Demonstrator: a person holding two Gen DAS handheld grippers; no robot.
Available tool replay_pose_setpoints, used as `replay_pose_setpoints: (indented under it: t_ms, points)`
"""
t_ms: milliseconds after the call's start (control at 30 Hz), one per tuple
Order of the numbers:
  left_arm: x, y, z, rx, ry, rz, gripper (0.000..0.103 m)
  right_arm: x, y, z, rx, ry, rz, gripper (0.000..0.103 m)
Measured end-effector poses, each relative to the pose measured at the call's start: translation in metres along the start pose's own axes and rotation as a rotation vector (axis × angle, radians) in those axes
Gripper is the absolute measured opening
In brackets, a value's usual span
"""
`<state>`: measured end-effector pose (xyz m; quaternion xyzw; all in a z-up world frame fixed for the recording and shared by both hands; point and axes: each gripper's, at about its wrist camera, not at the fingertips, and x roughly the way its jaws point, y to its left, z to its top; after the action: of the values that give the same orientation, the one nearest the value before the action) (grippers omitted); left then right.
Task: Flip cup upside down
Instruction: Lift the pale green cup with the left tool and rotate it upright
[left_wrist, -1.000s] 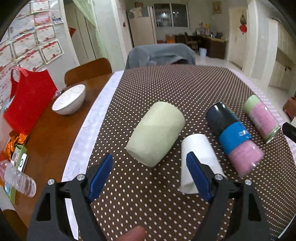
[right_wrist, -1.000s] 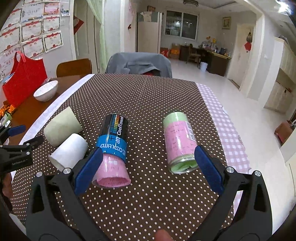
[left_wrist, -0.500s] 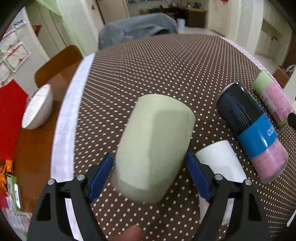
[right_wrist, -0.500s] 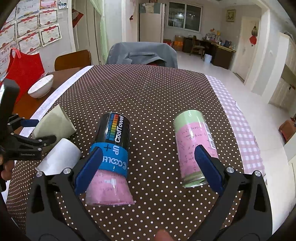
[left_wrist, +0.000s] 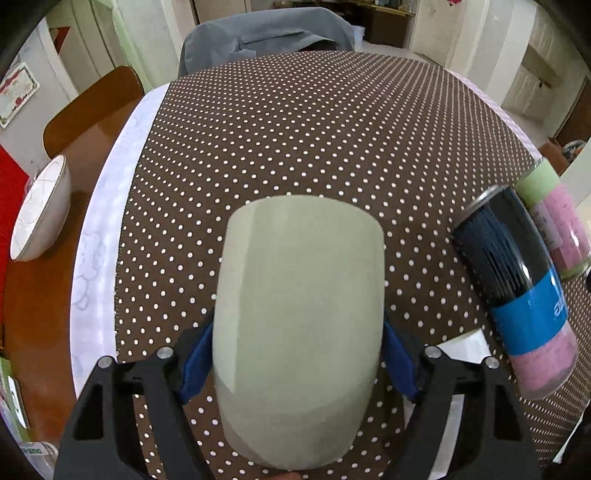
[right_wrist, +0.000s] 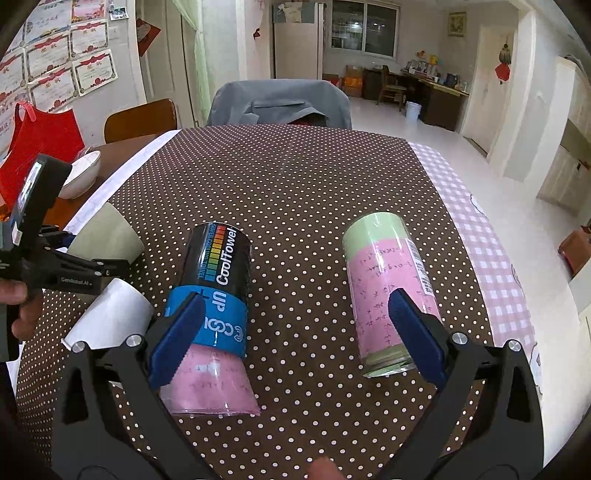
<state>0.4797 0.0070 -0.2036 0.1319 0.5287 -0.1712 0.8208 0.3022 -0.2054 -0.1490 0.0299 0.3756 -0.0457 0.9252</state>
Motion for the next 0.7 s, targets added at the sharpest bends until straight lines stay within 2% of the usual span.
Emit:
replay_pose_setpoints:
  t_ms: [167,367,700]
  points:
    - [-0.005,0.006,-0.002,-0.039,-0.025,0.012,0.076,-0.004,-0.001,-0.002,0.005,-0.003,-0.001,0.097]
    - [-0.038,0.011,-0.018,-0.102,-0.08,0.023,0.076,-0.017,-0.005,-0.004,0.02,-0.017,0.007,0.097]
    - [-0.113,-0.029,-0.052,-0.072,-0.169,0.015,0.076,-0.064,-0.017,-0.013,0.049,-0.077,0.013,0.097]
